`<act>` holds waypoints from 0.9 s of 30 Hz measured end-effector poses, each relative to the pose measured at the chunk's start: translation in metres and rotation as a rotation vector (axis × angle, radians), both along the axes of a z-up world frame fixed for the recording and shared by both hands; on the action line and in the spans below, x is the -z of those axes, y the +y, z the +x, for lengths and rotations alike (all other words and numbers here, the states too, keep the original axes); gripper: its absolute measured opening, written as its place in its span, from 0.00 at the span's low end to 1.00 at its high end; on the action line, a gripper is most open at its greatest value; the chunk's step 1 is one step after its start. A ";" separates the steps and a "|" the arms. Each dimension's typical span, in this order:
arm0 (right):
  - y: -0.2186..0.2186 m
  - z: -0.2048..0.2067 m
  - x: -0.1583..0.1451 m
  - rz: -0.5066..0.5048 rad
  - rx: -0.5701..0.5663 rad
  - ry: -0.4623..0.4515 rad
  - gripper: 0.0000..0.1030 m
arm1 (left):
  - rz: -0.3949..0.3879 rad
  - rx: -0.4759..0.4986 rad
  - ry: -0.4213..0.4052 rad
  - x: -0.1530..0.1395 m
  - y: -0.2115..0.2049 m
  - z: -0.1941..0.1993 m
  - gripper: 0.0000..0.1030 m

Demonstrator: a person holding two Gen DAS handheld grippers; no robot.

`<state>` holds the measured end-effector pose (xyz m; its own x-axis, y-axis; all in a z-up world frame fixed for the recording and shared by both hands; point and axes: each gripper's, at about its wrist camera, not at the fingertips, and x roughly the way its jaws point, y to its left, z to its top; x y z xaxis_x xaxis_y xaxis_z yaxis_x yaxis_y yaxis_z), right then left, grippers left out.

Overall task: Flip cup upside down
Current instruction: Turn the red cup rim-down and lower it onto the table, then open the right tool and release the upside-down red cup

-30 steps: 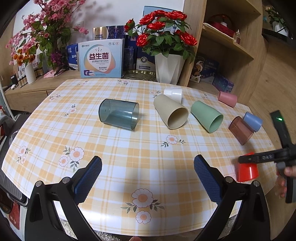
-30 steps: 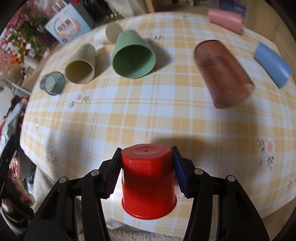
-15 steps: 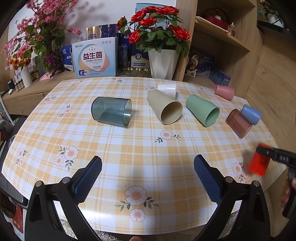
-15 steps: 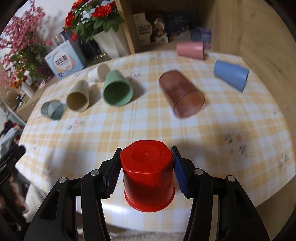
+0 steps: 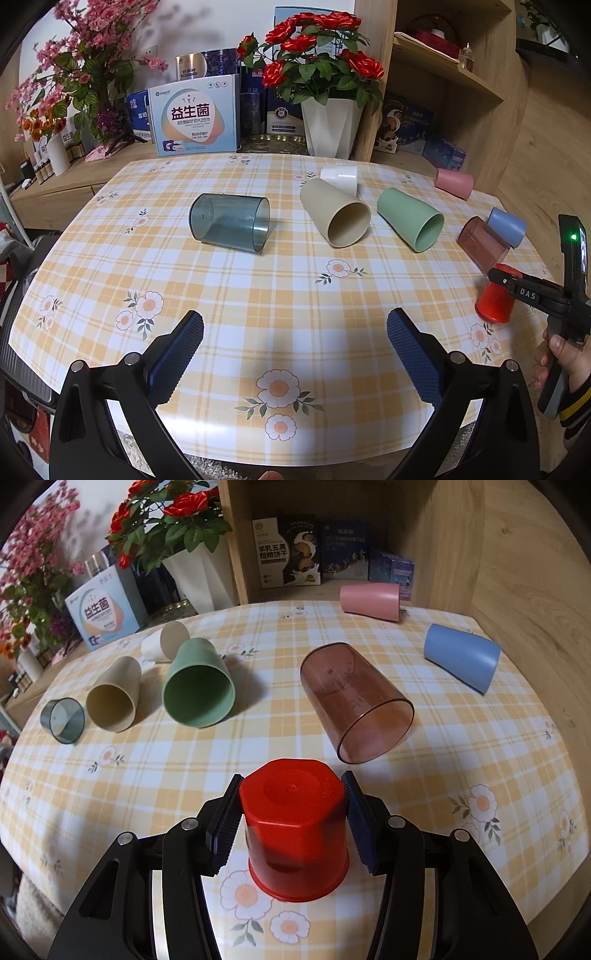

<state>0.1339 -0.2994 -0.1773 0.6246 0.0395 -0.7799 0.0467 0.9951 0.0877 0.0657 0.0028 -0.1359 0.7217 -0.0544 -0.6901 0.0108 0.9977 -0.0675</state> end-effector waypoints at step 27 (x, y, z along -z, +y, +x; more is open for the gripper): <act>0.012 -0.018 0.005 0.024 -0.035 0.072 0.50 | -0.009 -0.024 0.024 0.003 0.006 0.000 0.94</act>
